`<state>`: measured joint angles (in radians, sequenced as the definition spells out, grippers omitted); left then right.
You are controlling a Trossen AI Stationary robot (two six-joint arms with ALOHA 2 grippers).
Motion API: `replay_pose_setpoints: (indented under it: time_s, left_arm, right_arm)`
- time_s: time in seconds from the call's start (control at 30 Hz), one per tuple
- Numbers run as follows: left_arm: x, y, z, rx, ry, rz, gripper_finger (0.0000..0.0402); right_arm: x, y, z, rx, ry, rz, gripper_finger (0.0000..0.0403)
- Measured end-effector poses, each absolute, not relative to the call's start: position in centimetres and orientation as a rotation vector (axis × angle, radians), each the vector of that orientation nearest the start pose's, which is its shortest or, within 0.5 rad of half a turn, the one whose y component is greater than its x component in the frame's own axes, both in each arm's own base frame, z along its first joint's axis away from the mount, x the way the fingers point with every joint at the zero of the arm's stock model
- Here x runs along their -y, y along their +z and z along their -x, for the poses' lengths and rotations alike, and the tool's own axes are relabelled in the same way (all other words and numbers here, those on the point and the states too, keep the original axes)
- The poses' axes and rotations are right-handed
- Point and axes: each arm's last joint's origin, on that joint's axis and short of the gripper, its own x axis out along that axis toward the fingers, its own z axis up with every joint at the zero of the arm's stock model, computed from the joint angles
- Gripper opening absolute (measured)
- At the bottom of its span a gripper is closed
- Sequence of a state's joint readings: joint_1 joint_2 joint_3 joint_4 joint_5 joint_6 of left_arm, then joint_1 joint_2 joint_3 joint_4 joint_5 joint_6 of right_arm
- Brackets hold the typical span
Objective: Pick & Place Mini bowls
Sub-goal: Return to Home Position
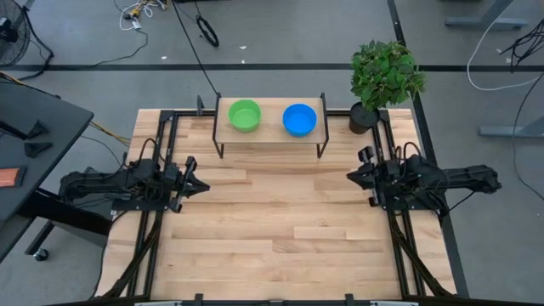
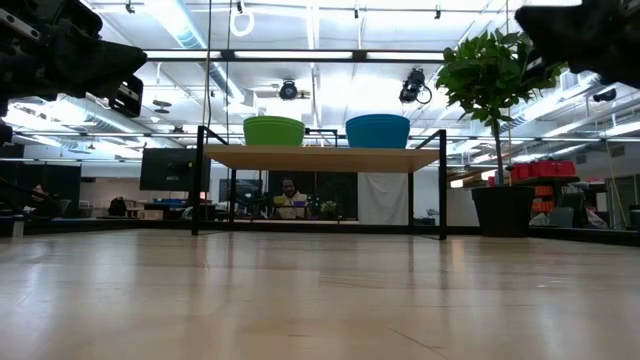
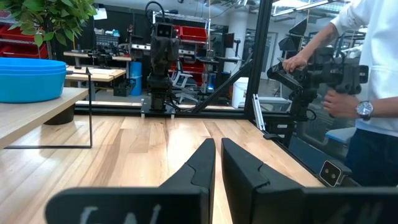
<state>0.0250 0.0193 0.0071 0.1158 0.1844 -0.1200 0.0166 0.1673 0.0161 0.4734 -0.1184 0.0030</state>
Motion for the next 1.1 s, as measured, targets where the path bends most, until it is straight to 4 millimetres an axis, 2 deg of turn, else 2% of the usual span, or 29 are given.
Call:
replay_pose_setpoints:
  time_s: [0.3,1.1]
  left_arm:
    - [0.3,17.6,-9.8,0.093,-0.165,0.109,0.0030]
    - [0.3,17.6,-9.8,0.093,-0.166,0.109,0.0030]
  right_arm:
    - [-0.3,18.3,-10.6,0.130,0.051,-0.042,0.0023]
    - [0.0,17.0,-9.7,0.020,0.005,-0.043,0.0023]
